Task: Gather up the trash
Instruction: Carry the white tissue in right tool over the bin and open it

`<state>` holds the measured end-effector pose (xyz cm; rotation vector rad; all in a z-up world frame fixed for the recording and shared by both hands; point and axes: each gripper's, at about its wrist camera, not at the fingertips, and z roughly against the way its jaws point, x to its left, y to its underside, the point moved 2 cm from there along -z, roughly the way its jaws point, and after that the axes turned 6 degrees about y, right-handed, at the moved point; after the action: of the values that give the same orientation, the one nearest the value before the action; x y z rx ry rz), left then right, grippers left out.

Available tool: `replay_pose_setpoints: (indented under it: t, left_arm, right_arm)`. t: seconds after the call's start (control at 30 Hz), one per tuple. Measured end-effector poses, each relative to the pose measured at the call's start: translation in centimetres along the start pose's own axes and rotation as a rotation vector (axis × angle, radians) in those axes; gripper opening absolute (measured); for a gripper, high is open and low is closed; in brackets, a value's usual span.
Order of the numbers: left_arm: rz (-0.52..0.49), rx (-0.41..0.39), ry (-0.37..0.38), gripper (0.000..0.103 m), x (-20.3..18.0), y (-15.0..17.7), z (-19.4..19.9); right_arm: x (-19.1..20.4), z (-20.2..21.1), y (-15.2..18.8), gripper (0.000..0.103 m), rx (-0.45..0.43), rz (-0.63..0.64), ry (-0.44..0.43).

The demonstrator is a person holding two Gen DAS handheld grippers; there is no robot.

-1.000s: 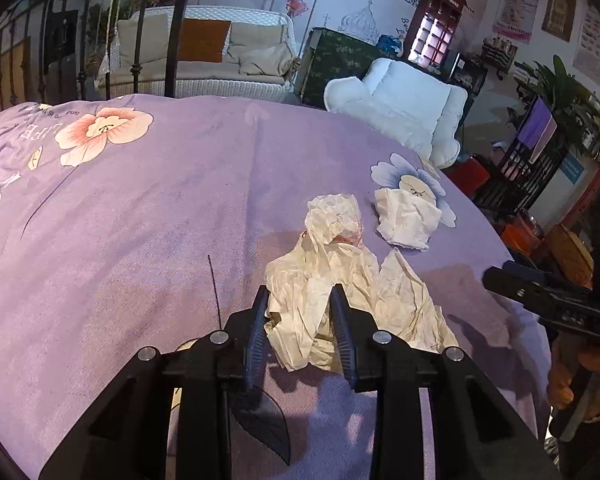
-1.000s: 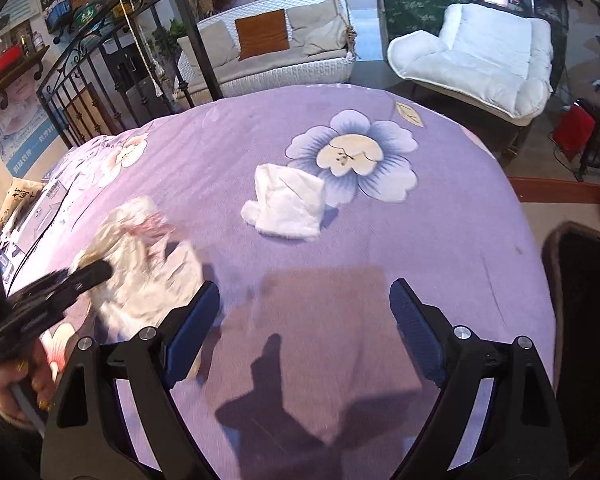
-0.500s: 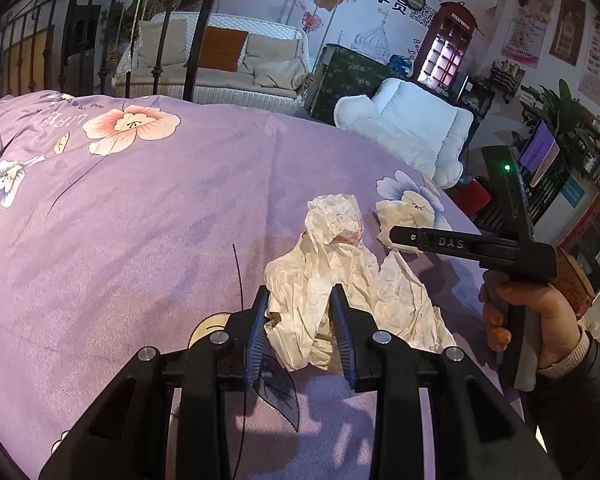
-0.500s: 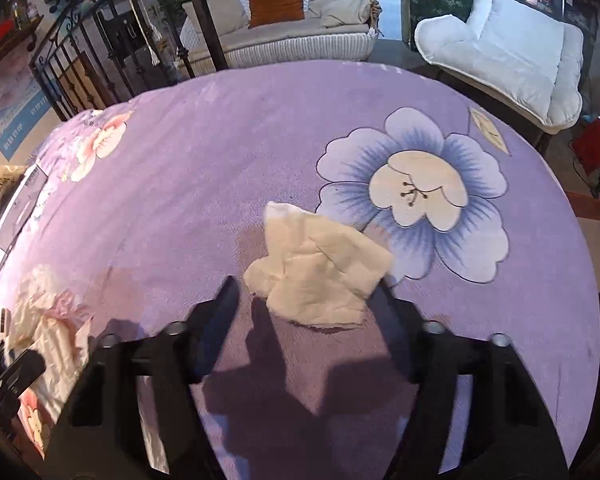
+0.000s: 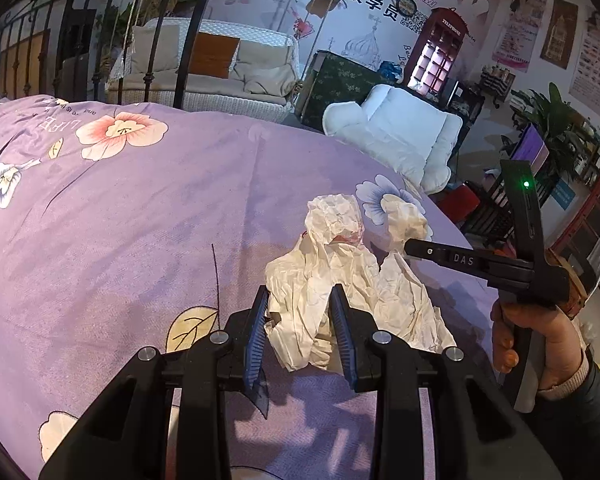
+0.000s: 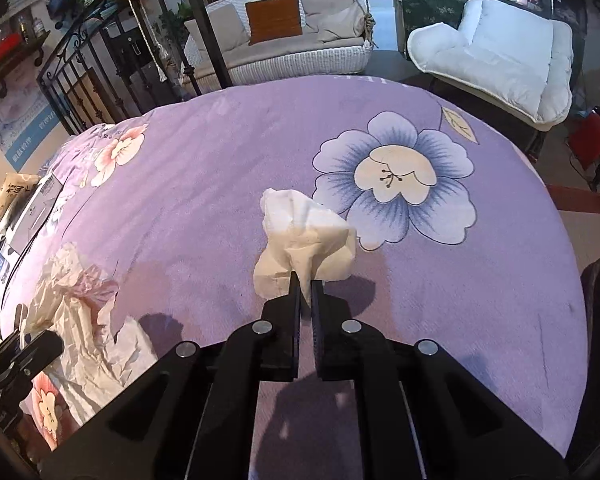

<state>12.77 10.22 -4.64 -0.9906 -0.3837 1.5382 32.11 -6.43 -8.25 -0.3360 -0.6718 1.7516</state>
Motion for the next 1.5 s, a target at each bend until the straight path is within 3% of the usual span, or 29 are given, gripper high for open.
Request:
replay_pose_setpoints:
  t: [0.27,0.63,0.87,1.23,1.5]
  left_arm:
    - [-0.04,-0.018,0.052,0.032,-2.9,-0.2,0.2]
    - [-0.104,-0.036,0.138,0.032,-7.7,0.0,-0.5]
    - [-0.161,-0.003,0.209,0.032,-11.2,0.6,-2.2]
    - [-0.273,0.033,0.313,0.032,-16.9,1.4,-4.3]
    - [-0.338,0.047,0.355,0.032,-20.2,1.9,-5.3]
  right_arm:
    - [-3.5,5.5,3.2,0.007,-0.068,-0.068,0.01]
    - [-9.6,12.4,7.4,0.006,-0.188,-0.155,0.114]
    - [-14.6,15.7,10.9,0.007,-0.229,-0.258,0.183]
    - [-20.9,18.3,15.7,0.006,-0.229,-0.364,0.33]
    - [-26.0,15.6,17.6,0.007,-0.158,-0.443,0.399]
